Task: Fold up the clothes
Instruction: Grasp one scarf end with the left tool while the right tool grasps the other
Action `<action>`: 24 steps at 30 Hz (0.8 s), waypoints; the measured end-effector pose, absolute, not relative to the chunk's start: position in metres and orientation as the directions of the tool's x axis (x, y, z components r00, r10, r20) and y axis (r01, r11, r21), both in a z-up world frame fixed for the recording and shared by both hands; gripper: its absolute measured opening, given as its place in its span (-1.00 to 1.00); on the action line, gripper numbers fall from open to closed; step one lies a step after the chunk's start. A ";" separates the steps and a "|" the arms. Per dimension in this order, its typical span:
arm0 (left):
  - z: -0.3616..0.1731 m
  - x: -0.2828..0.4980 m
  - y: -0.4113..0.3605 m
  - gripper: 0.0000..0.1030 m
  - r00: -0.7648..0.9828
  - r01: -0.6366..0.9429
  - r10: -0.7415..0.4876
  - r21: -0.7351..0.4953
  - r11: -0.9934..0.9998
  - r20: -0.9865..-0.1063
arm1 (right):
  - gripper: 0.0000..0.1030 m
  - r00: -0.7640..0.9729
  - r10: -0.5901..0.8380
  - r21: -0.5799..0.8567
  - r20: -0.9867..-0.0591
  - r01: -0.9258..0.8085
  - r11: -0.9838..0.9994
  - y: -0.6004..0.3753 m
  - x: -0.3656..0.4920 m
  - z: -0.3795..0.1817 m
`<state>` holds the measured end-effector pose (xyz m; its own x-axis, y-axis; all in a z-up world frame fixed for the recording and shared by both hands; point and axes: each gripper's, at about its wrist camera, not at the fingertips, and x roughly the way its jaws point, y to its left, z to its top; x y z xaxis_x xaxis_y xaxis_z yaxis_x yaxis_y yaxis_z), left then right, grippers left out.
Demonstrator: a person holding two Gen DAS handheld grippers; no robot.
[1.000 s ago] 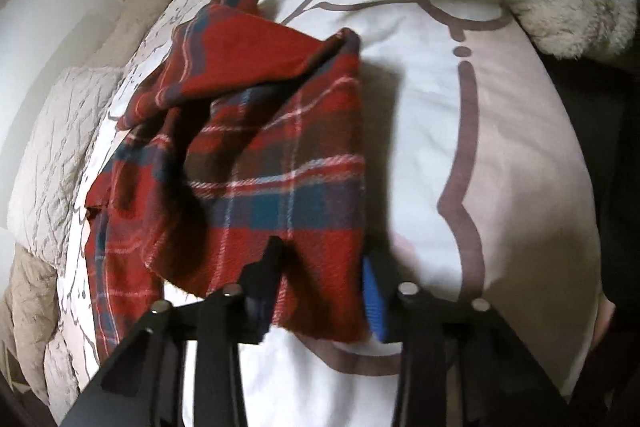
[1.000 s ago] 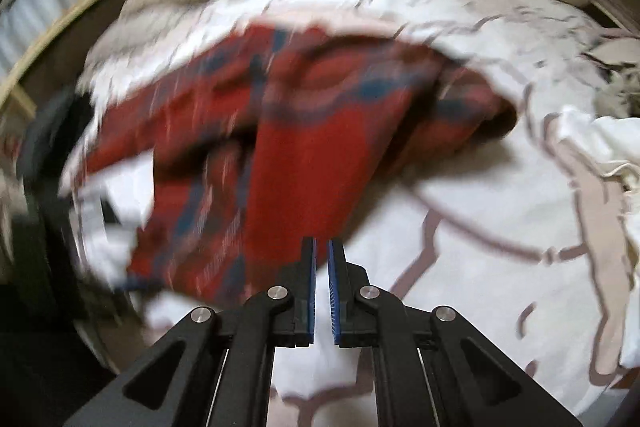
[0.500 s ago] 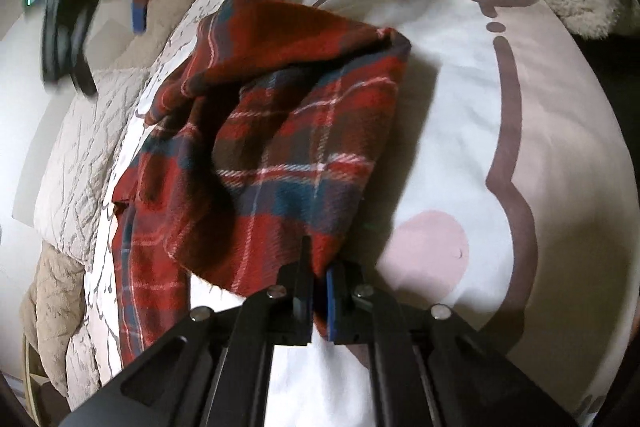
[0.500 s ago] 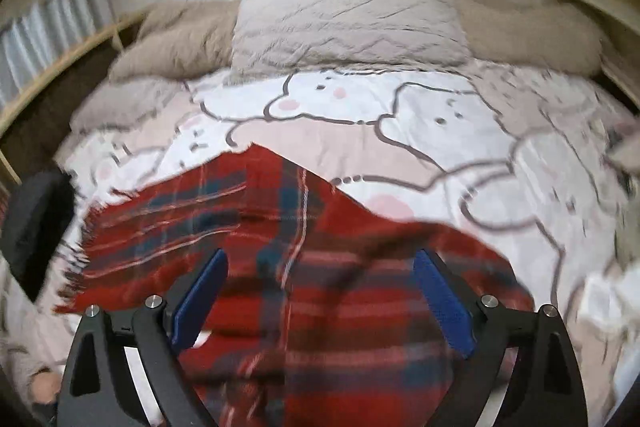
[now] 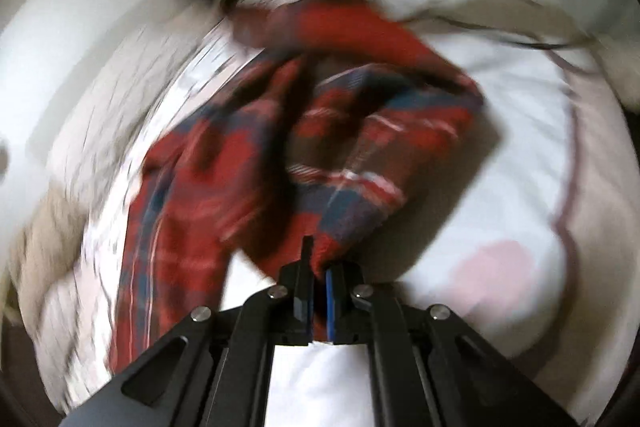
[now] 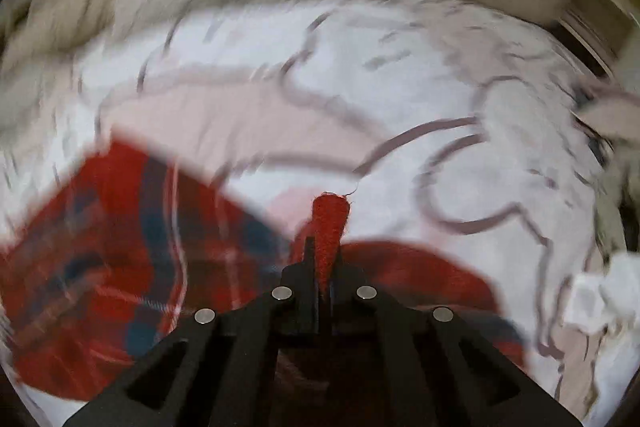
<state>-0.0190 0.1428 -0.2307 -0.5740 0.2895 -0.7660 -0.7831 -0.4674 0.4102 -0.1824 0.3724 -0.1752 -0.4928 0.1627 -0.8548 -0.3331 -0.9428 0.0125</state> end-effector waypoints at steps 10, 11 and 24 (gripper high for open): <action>-0.123 -0.120 0.071 -0.92 -0.754 -0.392 0.170 0.226 -0.892 -0.635 | -0.94 -0.817 0.089 0.328 -0.570 -0.326 -0.887 0.439 -0.075 0.004; -0.108 -0.126 0.058 -0.92 -0.780 -0.331 0.149 0.198 -0.923 -0.608 | -0.94 -0.836 0.058 0.354 -0.546 -0.293 -0.888 0.438 -0.069 0.015; -0.007 -0.059 -0.049 -0.91 -0.890 0.262 -0.349 0.296 -0.918 -0.294 | -0.94 -0.858 -0.397 0.496 -0.325 0.203 -0.844 0.313 -0.035 0.081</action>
